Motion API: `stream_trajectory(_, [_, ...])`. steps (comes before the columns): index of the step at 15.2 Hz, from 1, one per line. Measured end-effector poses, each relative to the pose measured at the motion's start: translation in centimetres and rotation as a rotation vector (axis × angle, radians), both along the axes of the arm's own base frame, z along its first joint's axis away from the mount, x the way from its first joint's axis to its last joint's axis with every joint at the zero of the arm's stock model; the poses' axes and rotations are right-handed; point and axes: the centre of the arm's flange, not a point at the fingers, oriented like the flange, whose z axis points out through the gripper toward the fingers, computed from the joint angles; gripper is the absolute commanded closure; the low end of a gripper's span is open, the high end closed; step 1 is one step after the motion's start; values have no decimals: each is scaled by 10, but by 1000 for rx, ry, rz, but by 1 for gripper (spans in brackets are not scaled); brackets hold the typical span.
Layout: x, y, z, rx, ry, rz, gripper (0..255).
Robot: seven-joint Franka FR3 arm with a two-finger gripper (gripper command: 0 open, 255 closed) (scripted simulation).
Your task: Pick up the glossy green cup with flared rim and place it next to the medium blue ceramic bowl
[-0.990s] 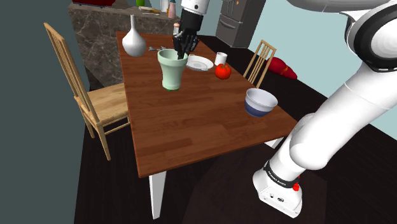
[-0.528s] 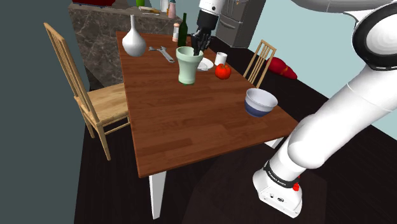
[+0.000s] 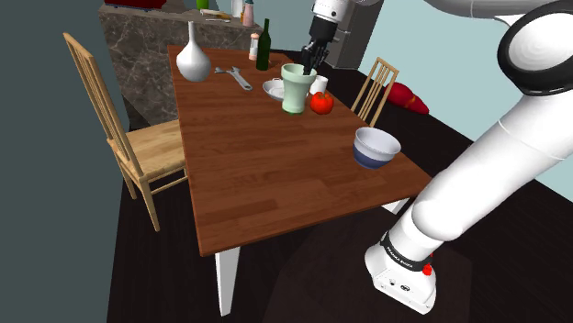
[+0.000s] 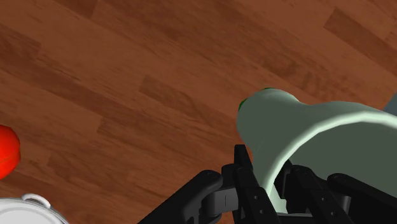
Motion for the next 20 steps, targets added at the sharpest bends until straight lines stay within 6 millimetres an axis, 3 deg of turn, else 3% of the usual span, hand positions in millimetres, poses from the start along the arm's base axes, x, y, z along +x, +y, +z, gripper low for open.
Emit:
stream_trajectory(12, [-17,-160,-1,0,0,0,255])
stream_trajectory(14, [-18,-169,-6,0,0,0,255])
stream_trajectory(20, [-17,-171,-37,0,0,2,255])
